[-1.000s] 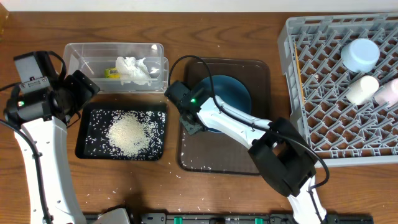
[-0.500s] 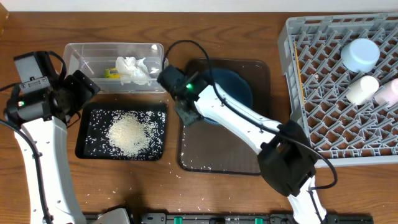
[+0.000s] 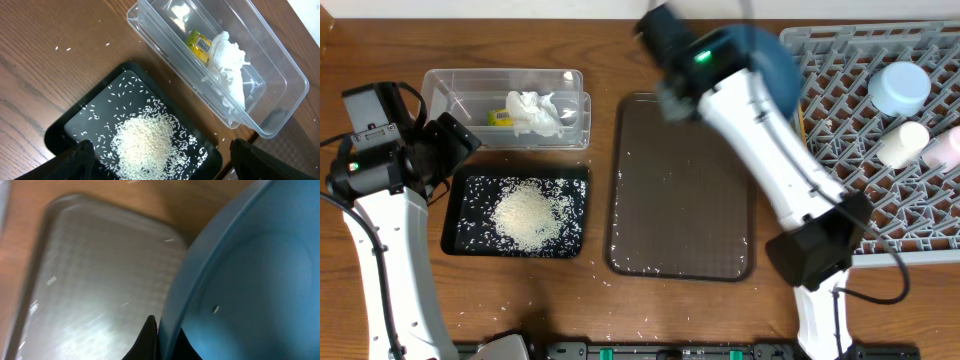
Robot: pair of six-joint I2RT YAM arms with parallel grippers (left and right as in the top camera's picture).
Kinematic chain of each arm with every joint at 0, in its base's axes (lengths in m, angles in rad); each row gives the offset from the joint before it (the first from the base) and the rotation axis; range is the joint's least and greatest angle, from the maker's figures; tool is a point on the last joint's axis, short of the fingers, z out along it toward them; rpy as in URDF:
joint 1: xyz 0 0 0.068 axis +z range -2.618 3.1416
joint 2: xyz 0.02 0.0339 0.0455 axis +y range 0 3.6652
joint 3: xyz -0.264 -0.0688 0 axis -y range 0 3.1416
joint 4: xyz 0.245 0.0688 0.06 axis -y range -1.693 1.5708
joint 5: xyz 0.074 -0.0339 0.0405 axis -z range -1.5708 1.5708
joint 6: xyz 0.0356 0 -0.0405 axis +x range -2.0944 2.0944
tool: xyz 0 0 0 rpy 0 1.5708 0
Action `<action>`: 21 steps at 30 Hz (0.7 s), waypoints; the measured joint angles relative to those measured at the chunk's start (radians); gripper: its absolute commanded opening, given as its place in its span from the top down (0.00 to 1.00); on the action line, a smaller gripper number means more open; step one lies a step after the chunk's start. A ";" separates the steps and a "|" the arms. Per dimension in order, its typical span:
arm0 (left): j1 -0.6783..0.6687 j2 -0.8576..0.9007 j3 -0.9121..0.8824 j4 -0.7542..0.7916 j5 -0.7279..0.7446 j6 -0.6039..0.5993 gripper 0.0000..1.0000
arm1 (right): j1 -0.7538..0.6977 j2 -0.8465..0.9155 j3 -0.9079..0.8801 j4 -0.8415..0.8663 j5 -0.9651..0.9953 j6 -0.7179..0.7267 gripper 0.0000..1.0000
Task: Sort waste into correct bins and load items into the dishwasher rack
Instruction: 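Grasp the blue plate rim with the right gripper and lift it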
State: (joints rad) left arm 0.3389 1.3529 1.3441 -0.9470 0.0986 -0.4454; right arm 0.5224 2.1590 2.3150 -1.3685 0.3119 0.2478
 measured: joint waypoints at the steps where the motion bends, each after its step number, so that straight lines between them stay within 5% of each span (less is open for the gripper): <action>1: 0.000 0.000 0.000 0.000 0.000 0.000 0.11 | -0.029 0.000 0.005 -0.001 -0.003 0.005 0.99; 9: 0.000 0.000 0.000 0.000 0.000 0.000 0.11 | -0.272 0.000 0.009 0.066 -0.190 0.018 0.99; 21: 0.000 0.000 0.000 0.000 0.000 0.000 0.11 | -0.573 0.000 -0.006 0.430 -0.824 -0.008 0.99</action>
State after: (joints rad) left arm 0.3389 1.3529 1.3441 -0.9470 0.0986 -0.4458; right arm -0.0505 2.1590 2.3093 -0.9382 -0.5125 0.2401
